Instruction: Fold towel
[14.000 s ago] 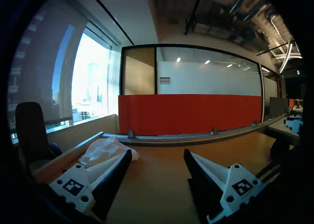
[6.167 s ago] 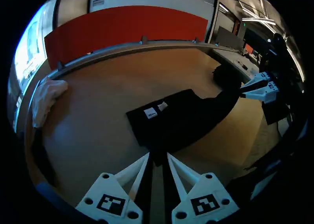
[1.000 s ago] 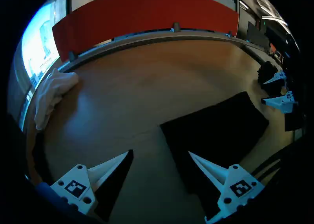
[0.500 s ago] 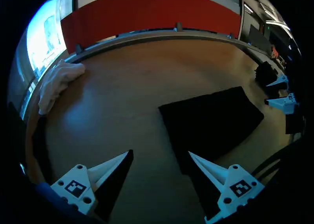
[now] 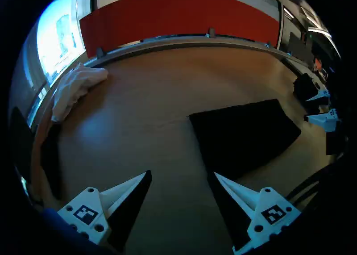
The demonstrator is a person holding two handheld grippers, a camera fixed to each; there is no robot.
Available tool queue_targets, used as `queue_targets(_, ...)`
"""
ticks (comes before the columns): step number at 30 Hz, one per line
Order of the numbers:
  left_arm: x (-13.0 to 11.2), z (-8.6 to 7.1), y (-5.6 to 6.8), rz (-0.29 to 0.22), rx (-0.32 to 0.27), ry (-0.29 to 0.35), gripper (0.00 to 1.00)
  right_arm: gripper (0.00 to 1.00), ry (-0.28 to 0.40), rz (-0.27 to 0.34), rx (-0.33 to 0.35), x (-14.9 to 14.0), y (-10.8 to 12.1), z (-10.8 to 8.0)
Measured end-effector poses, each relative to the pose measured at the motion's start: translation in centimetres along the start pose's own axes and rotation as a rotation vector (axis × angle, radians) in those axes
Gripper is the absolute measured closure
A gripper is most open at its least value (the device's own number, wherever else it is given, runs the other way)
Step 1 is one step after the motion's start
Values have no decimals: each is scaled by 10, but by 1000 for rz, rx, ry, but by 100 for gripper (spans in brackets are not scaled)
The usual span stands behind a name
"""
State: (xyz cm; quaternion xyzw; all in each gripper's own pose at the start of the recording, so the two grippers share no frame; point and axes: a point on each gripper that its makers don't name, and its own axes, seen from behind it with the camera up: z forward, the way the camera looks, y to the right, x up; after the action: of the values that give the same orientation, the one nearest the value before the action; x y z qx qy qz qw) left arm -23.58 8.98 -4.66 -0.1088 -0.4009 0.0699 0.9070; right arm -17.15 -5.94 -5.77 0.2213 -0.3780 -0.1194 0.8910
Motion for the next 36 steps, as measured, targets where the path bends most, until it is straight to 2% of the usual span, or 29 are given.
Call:
queue_targets(9, -18, -22, -12, -70, 35, 10, 8, 8, -2, -51, 36, 2, -9, 3)
queue_targets(18, -26, -39, -21, -100, 53, 22, 8, 8, -15, -87, 71, -1, -15, 7)
queue_targets(23, -30, -47, -23, -119, 61, 25, 8, 9, -40, -111, 86, -14, -19, 10)
queue_targets(30, -39, -56, -24, -143, 71, 24, 8, 19, -82, -126, 115, -36, -26, 12)
queue_targets(36, -44, -61, -24, -141, 71, 20, 8, 32, -105, -131, 145, -46, -31, 12)
